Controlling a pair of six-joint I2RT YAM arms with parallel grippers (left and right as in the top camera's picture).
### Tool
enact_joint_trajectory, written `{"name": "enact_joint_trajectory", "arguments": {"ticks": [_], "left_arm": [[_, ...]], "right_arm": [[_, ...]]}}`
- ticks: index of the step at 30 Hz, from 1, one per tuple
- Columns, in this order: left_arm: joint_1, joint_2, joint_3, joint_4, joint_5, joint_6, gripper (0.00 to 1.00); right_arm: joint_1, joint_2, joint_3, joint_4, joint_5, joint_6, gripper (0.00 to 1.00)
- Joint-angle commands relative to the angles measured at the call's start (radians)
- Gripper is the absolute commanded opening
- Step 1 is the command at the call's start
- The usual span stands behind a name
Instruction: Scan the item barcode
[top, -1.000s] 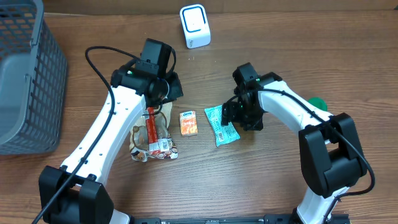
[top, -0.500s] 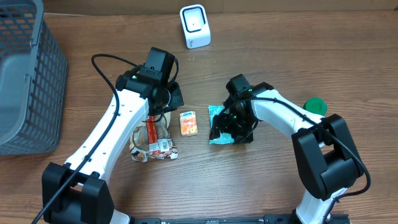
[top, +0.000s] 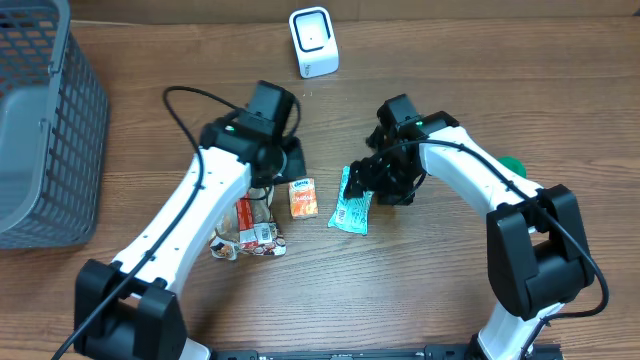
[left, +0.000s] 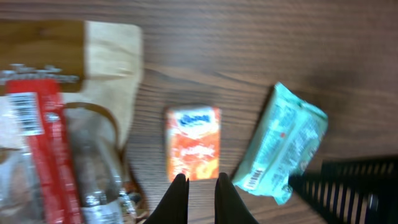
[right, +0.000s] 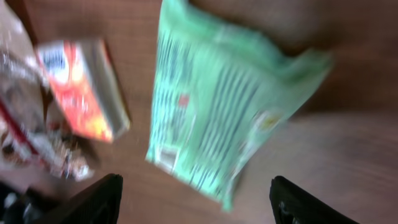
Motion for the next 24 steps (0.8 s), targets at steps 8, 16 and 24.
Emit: {"name": "enact_joint_trajectory", "arguments": {"ticks": [8, 16, 24], "left_arm": [[-0.108, 0.183, -0.003, 0.047, 0.102, 0.046, 0.07], [-0.136, 0.266, -0.003, 0.069, 0.151, 0.073, 0.07], [-0.145, 0.311, -0.003, 0.098, 0.159, 0.093, 0.07]], "right_arm": [[-0.016, -0.032, 0.018, 0.075, 0.100, -0.012, 0.72], [-0.016, -0.032, 0.009, 0.097, 0.124, -0.011, 0.68], [-0.016, -0.032, -0.061, 0.167, 0.132, -0.007, 0.67]]}}
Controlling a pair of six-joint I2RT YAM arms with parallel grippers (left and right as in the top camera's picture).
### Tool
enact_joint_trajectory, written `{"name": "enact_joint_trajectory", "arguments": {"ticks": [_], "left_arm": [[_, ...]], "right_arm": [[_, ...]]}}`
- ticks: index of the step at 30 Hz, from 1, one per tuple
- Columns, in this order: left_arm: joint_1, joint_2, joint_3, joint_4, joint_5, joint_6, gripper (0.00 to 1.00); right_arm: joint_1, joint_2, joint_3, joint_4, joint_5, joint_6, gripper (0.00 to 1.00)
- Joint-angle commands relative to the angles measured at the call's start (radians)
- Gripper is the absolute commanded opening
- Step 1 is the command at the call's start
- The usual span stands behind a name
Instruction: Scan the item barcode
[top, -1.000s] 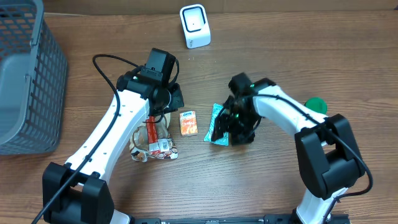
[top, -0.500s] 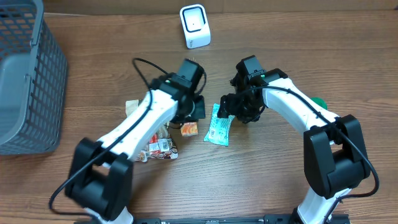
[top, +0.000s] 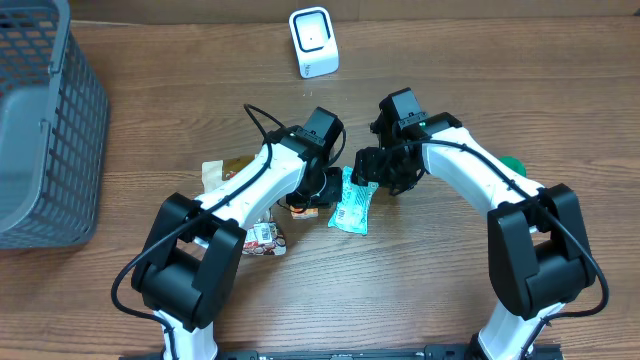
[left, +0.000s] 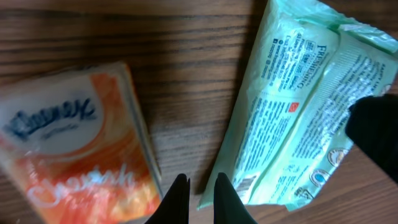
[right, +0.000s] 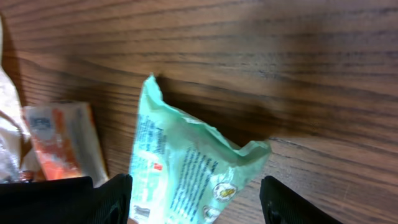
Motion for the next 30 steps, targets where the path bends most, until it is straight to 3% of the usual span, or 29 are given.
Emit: {"name": "enact_joint_trajectory", "arguments": {"ticks": [1, 13, 21, 30], "left_arm": [[-0.014, 0.030, -0.002, 0.011, 0.023, 0.053, 0.08], [-0.014, 0.030, -0.002, 0.023, 0.023, 0.059, 0.07], [-0.022, 0.030, -0.002, 0.024, 0.023, 0.067, 0.08], [-0.023, 0.044, -0.002, 0.034, 0.023, 0.058, 0.09]], "right_arm": [[-0.004, -0.032, -0.036, 0.019, 0.015, 0.003, 0.67], [-0.004, -0.031, -0.081, 0.081, 0.016, 0.047, 0.67], [-0.004, -0.031, -0.134, 0.145, 0.014, 0.056, 0.59], [-0.003, -0.031, -0.137, 0.147, 0.015, 0.056, 0.58]]}}
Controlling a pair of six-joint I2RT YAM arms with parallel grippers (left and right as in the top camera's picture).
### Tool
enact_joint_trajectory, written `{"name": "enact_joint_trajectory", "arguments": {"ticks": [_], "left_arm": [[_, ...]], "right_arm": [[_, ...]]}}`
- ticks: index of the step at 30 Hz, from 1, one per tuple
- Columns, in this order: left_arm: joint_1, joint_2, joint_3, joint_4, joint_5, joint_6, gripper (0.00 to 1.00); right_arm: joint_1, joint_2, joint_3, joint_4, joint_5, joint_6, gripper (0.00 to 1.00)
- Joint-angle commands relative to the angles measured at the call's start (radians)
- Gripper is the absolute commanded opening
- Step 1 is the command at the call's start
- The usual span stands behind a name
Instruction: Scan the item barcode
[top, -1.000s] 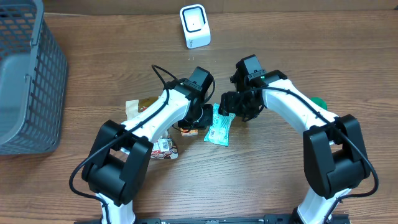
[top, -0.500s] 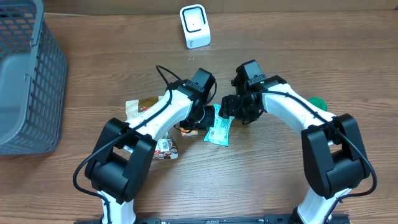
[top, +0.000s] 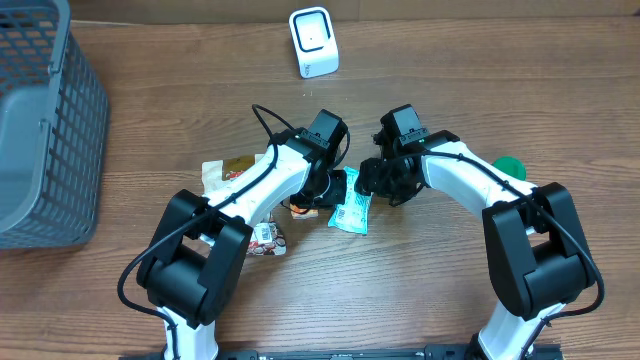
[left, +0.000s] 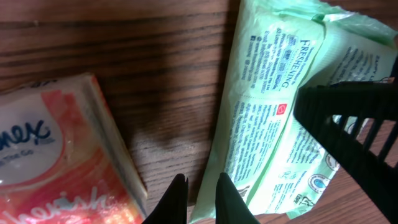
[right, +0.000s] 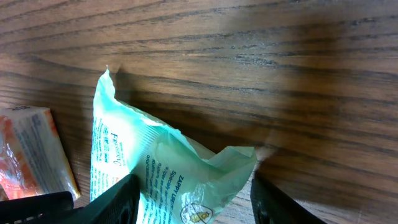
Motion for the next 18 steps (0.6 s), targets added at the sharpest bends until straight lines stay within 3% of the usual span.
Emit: {"name": "enact_joint_trajectory", "arguments": {"ticks": [1, 12, 18], "left_arm": [[-0.009, 0.031, -0.002, 0.005, 0.012, 0.017, 0.09], [-0.003, 0.063, 0.013, -0.003, 0.011, 0.019, 0.06], [0.037, 0.061, 0.170, -0.159, 0.012, 0.022, 0.05]], "right_arm": [[-0.003, -0.029, -0.016, 0.006, 0.007, 0.005, 0.57], [-0.003, -0.029, -0.048, 0.045, 0.007, 0.005, 0.57], [-0.003, -0.029, -0.047, 0.059, -0.023, 0.005, 0.62]]}}
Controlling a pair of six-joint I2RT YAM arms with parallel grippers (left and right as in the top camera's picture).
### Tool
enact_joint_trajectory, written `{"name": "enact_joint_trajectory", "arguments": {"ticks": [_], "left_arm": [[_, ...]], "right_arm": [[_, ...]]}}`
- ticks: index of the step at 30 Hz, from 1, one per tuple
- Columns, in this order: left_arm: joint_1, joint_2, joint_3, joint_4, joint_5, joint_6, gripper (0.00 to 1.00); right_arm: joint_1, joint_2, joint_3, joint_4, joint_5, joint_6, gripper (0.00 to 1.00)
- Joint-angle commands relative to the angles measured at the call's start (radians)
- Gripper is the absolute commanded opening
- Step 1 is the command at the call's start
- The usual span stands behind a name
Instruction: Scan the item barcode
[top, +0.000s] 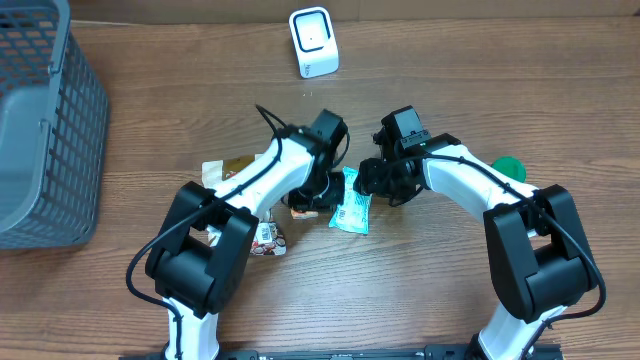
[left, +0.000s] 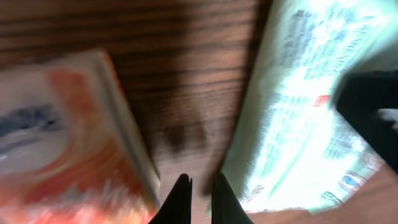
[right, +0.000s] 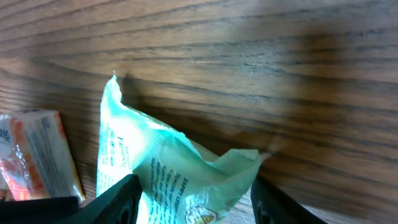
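Observation:
A pale green wipes pack (top: 350, 212) lies flat on the wooden table, its printed side up (right: 180, 180). My right gripper (right: 193, 186) is open and straddles the pack's crinkled far end, one finger on each side. My left gripper (left: 199, 198) is shut, low over the strip of wood between the green pack (left: 311, 118) and an orange tissue pack (left: 68, 137); that view is blurred. The white barcode scanner (top: 313, 42) stands at the back of the table, well away from both grippers.
A grey mesh basket (top: 45, 130) fills the far left. A brown and red snack bag (top: 240, 228) lies left of the orange tissue pack (top: 300, 205). A green round object (top: 512, 165) peeks out behind the right arm.
My left gripper has shifted slightly and its view has gone blurred; its tips are now over the wood between the two packs. The right gripper and green pack are almost unchanged.
First my left gripper was over the orange pack near the snack bag, and my right gripper hung open above the green pack. Then the left gripper was at the green pack's left edge. The right gripper came lower and now straddles the pack's end.

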Motion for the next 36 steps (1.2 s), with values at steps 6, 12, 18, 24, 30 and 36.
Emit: {"name": "enact_joint_trajectory", "arguments": {"ticks": [6, 12, 18, 24, 30, 36], "left_arm": [[0.004, 0.011, 0.125, -0.075, 0.074, 0.068, 0.09], [-0.014, 0.011, 0.103, -0.069, 0.073, 0.067, 0.09], [-0.023, 0.011, 0.061, -0.005, 0.074, 0.043, 0.09], [-0.024, 0.011, -0.014, 0.070, 0.052, 0.012, 0.08], [-0.027, 0.011, -0.080, 0.128, 0.052, 0.006, 0.08], [-0.028, 0.011, -0.118, 0.168, 0.053, -0.010, 0.09]], "right_arm": [[-0.016, -0.019, 0.027, -0.002, -0.146, 0.003, 0.69], [-0.032, -0.019, 0.042, -0.037, -0.148, 0.007, 0.63], [-0.032, -0.019, 0.041, -0.046, -0.104, 0.008, 0.61], [-0.032, -0.019, 0.041, -0.046, -0.077, 0.008, 0.62], [-0.032, -0.019, 0.040, -0.047, -0.069, 0.008, 0.62], [-0.032, -0.019, 0.011, -0.010, -0.070, 0.031, 0.61]]}}
